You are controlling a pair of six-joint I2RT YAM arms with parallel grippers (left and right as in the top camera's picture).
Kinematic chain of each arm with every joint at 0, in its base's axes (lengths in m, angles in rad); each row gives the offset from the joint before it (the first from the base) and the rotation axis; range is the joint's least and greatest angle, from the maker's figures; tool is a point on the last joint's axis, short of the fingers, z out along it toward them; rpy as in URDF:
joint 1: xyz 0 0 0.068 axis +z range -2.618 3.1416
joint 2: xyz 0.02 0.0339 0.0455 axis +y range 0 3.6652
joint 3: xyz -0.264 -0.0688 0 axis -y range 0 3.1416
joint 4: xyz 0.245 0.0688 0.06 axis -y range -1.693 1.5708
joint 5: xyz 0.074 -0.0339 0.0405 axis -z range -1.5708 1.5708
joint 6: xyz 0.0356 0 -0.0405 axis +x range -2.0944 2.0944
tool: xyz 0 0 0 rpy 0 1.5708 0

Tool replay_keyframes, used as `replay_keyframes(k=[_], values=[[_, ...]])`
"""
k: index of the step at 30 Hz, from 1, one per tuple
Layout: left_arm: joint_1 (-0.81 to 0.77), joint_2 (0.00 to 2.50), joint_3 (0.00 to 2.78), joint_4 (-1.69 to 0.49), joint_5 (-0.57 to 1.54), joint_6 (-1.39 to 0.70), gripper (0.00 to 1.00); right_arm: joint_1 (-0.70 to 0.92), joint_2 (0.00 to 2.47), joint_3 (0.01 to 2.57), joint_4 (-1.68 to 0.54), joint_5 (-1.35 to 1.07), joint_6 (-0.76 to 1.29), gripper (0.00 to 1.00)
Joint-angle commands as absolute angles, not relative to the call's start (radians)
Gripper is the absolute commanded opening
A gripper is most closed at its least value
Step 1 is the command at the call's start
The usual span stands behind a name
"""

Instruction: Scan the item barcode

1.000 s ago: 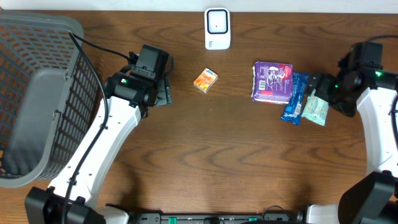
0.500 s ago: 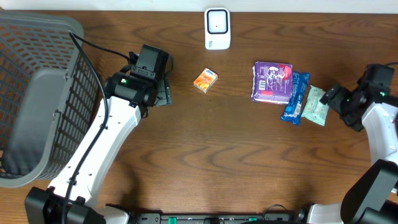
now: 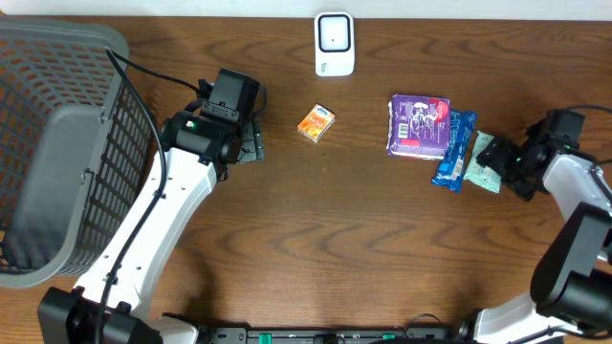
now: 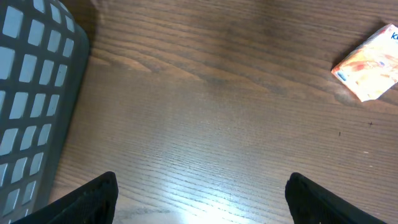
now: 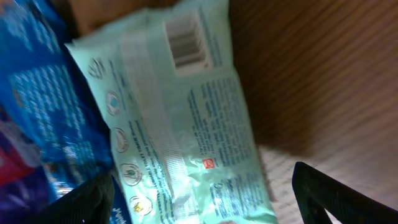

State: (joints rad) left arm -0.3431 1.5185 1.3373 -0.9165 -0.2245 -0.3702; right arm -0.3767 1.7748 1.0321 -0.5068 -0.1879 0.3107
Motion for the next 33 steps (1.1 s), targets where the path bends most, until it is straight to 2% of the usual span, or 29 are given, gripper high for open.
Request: replay_keyframes(k=[1,4,8,14,25,33], values=[[-0.342,1.524,1.345,-0.919,-0.244,-0.379,0.86,-0.378,1.79,1.025,-0.506,-0.221,0.267,0.81],[-0.342,1.524,1.345,-0.919,-0.244,-0.379,0.86,-0.378,1.79,1.025,-0.518,-0.221,0.268,0.7],[-0.342,1.524,1.345,-0.919,-0.244,-0.379,0.86,-0.378,1.782,1.044,-0.581,-0.215,0.267,0.79],[-0.342,1.524,1.345,-0.919,-0.244,-0.379,0.86,-0.37,1.716,1.15,-0.735,-0.144,0.253,0.81],[-0.342,1.524,1.345,-0.919,-0.244,-0.379,0.86,-0.202,1.698,1.182,-0.703,0.105,0.284,0.61],[-0.342,1.524,1.345,-0.919,-0.244,-0.379,0.86,-0.086,1.776,1.182,-0.687,0.394,0.346,0.61]])
